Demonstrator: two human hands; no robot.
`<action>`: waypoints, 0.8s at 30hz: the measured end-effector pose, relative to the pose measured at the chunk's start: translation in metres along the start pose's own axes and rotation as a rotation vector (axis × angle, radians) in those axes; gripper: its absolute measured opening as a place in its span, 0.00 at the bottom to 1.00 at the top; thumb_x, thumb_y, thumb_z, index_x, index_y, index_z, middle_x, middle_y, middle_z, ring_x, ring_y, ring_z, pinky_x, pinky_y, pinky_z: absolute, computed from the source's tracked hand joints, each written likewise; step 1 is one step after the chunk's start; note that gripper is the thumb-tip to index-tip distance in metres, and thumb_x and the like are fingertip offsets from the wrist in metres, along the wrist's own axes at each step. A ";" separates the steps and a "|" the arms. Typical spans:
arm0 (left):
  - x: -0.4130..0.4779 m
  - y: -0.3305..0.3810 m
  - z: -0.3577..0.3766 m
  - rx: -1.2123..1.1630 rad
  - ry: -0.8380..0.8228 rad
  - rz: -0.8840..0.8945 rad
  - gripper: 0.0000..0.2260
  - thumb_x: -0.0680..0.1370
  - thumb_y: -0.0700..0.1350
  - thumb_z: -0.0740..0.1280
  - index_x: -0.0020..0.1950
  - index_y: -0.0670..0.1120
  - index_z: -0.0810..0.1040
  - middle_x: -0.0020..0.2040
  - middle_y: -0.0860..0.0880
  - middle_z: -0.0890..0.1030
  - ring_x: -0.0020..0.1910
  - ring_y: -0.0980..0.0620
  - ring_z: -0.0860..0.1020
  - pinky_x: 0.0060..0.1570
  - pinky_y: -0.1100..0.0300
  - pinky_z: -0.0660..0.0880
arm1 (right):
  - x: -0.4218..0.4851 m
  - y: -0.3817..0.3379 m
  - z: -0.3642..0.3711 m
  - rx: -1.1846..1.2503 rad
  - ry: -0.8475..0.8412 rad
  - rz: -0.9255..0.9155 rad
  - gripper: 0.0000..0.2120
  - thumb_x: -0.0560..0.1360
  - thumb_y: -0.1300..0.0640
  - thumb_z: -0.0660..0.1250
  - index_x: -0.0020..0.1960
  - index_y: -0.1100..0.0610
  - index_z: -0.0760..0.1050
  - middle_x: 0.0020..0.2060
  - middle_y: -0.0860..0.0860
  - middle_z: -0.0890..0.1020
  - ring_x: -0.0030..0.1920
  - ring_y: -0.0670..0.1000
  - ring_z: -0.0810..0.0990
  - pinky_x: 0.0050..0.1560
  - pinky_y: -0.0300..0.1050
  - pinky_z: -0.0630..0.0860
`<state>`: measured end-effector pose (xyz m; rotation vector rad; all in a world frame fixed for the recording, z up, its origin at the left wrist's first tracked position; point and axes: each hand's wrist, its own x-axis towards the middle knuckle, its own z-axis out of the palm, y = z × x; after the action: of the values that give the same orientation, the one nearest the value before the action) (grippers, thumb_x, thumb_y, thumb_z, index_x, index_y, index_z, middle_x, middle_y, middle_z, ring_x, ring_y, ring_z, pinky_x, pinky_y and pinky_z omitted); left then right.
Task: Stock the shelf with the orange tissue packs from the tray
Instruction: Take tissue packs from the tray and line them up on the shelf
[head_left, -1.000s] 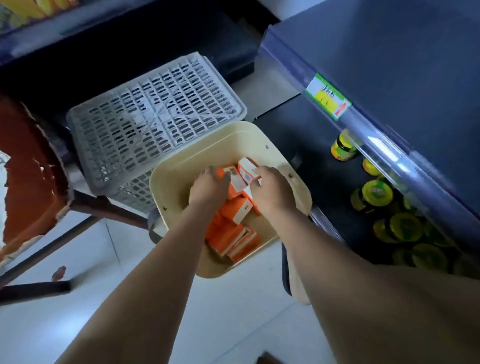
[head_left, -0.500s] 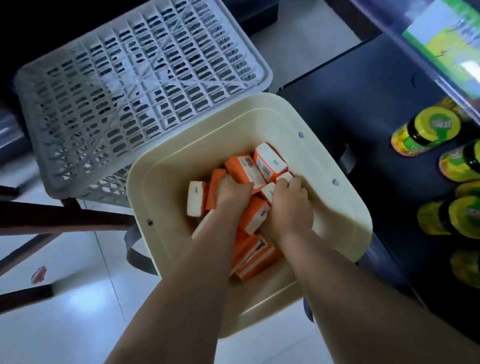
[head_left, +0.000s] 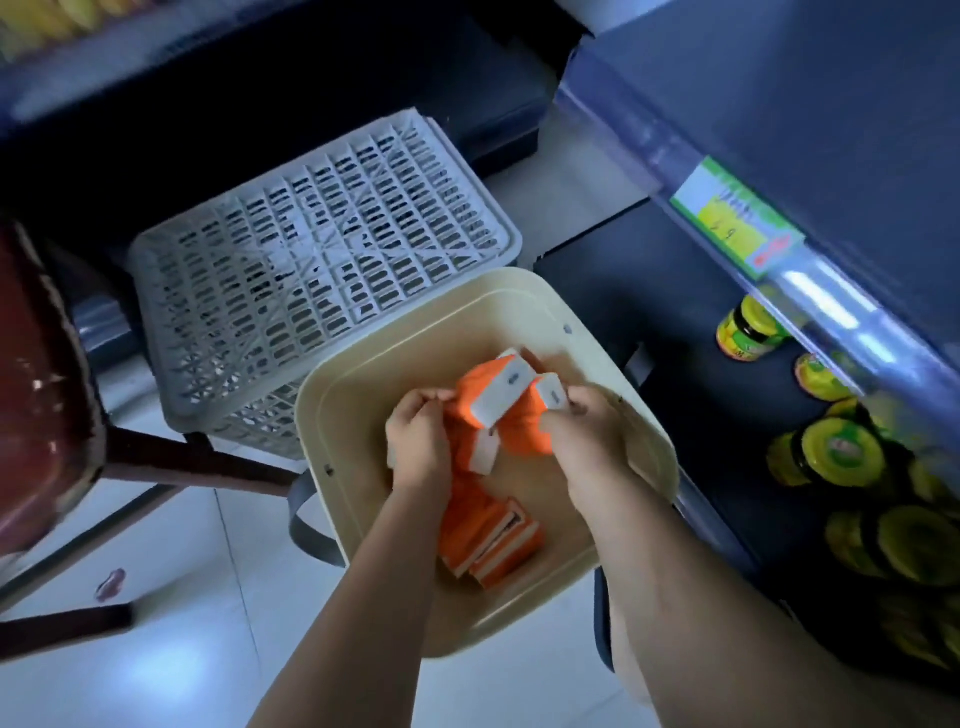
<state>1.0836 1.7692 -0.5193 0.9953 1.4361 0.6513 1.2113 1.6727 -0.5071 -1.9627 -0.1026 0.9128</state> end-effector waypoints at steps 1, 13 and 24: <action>-0.007 0.010 -0.003 -0.004 -0.017 0.024 0.06 0.72 0.43 0.65 0.41 0.47 0.82 0.38 0.48 0.82 0.39 0.51 0.78 0.44 0.55 0.74 | -0.006 -0.008 -0.005 0.057 -0.024 -0.003 0.06 0.68 0.57 0.68 0.38 0.59 0.73 0.33 0.48 0.76 0.35 0.52 0.74 0.36 0.45 0.70; -0.089 0.152 -0.042 -0.177 -0.213 0.150 0.25 0.71 0.38 0.80 0.64 0.41 0.73 0.56 0.33 0.83 0.41 0.46 0.84 0.36 0.54 0.81 | -0.089 -0.109 -0.076 0.743 -0.337 -0.114 0.09 0.78 0.68 0.68 0.46 0.54 0.79 0.42 0.55 0.85 0.43 0.52 0.84 0.51 0.50 0.80; -0.214 0.211 -0.017 -0.127 -0.584 0.378 0.14 0.78 0.35 0.72 0.62 0.44 0.78 0.54 0.41 0.86 0.52 0.45 0.85 0.47 0.51 0.83 | -0.177 -0.134 -0.209 0.737 -0.041 -0.422 0.13 0.68 0.59 0.73 0.52 0.54 0.82 0.54 0.61 0.86 0.57 0.62 0.85 0.65 0.65 0.77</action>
<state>1.0917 1.6872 -0.2297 1.2418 0.6940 0.6418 1.2548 1.5239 -0.2443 -1.1757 -0.1681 0.5907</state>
